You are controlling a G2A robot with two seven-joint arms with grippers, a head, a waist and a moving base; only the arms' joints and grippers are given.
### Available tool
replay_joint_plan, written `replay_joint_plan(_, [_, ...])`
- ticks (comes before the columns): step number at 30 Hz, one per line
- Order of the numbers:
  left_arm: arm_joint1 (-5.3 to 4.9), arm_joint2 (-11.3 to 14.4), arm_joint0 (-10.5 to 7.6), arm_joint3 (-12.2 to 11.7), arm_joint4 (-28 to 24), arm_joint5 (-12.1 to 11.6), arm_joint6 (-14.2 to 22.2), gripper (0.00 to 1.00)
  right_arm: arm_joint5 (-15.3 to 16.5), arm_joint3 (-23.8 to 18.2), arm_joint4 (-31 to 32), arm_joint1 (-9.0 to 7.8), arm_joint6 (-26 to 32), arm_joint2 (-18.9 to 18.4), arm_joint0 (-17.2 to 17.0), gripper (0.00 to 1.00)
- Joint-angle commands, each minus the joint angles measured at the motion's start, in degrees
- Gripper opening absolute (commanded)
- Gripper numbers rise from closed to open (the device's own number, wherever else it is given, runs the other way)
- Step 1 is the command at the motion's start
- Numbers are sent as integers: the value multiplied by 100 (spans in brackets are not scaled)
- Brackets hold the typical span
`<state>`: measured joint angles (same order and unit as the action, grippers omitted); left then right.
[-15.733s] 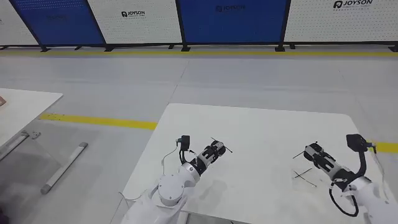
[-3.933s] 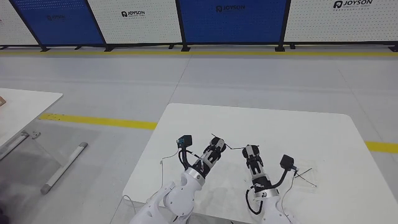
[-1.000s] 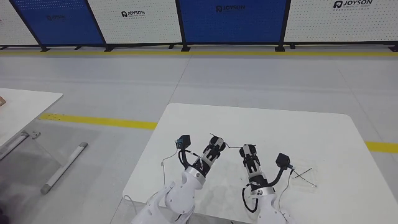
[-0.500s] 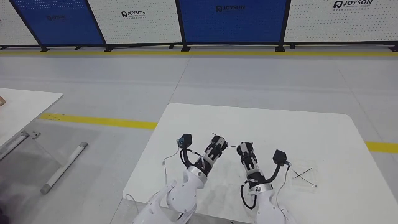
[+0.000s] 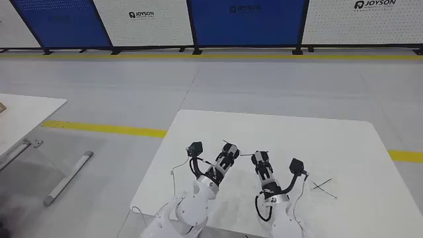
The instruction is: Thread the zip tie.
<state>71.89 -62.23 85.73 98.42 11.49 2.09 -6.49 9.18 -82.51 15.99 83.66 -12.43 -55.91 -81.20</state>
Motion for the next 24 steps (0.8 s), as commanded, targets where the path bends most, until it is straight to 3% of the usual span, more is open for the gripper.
replay_joint_plan(1, [0,0,0,1,-3,-2,0,0,55,-46,7,-4,-6,-39,-43,0])
replay_joint_plan(13, [25,-17,-18,63,-367,-121,259,0,308,-43,-50,7,208,-119,-79,0])
replay_joint_plan(24, [37,-59,-15,96,-365,-152,267,0,439,10,-82,40,215,-134,-57,0])
